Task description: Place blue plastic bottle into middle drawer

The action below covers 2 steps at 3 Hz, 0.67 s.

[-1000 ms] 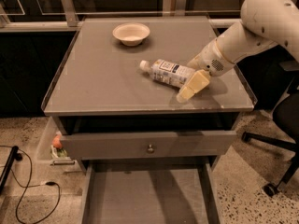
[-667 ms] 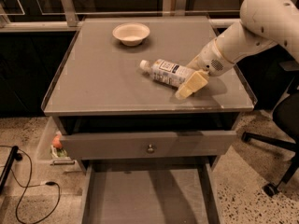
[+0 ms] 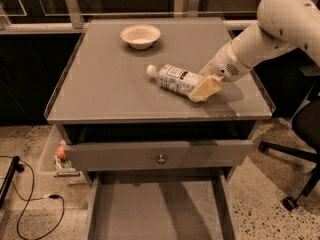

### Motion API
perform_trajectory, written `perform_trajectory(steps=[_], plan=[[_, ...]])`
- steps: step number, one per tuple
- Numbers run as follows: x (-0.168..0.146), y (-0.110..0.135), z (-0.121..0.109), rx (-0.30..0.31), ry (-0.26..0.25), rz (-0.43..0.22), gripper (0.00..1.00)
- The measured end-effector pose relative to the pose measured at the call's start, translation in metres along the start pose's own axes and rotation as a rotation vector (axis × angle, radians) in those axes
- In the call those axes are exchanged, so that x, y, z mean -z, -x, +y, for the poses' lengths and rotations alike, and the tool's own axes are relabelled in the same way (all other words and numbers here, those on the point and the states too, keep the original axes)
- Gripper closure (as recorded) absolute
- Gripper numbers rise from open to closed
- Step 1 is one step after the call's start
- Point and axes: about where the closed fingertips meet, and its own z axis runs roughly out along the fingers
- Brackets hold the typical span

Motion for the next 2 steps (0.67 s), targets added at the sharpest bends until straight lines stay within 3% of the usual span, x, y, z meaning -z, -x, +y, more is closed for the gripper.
perform_trajectory(steps=[1, 2], plan=[[0.000, 0.000, 0.000, 0.000, 0.000, 0.000, 0.98], [0.009, 0.003, 0.016, 0.056, 0.004, -0.023, 1.00]])
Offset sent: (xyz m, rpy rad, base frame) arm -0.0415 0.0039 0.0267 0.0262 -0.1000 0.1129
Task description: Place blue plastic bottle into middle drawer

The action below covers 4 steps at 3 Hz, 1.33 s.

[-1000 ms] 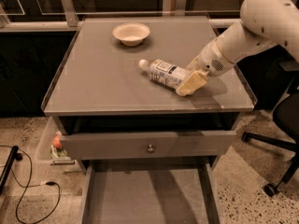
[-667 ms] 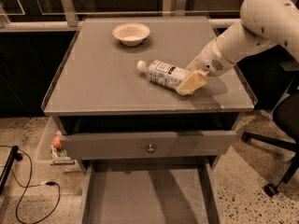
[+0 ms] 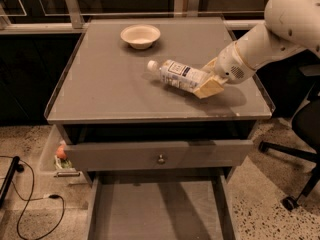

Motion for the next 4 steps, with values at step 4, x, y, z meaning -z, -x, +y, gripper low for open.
perform_trajectory(steps=[4], plan=[[0.059, -0.114, 0.148, 0.190, -0.046, -0.046, 1.00]])
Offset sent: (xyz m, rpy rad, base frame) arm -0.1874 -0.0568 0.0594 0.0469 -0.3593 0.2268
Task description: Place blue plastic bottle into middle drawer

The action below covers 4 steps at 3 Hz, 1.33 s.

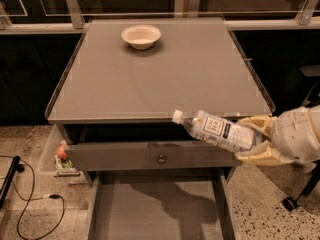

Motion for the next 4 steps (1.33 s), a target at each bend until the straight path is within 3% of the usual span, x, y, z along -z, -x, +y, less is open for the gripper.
perform_trajectory(steps=[1, 2, 3, 4], plan=[[-0.041, -0.073, 0.011, -0.112, -0.008, 0.100, 1.00], [-0.041, -0.073, 0.011, -0.112, -0.007, 0.100, 1.00], [-0.063, -0.085, 0.022, -0.090, 0.033, 0.123, 1.00], [-0.114, -0.121, 0.051, -0.032, 0.103, 0.161, 1.00]])
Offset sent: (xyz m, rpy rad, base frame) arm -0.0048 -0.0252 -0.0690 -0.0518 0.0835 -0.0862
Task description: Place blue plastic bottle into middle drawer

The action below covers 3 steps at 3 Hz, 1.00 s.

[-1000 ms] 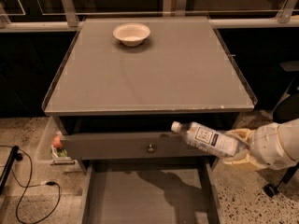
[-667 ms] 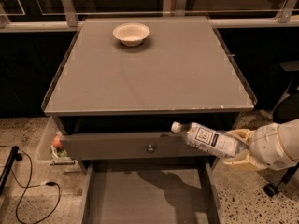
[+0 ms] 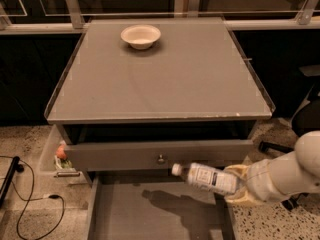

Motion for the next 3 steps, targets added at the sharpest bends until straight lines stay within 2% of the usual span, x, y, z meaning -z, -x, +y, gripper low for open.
perform_trajectory(steps=[1, 3], plan=[[-0.0645, -0.0357, 0.0215, 0.083, 0.065, 0.003, 1.00], [-0.0732, -0.0393, 0.0218, 0.068, 0.081, 0.003, 1.00]])
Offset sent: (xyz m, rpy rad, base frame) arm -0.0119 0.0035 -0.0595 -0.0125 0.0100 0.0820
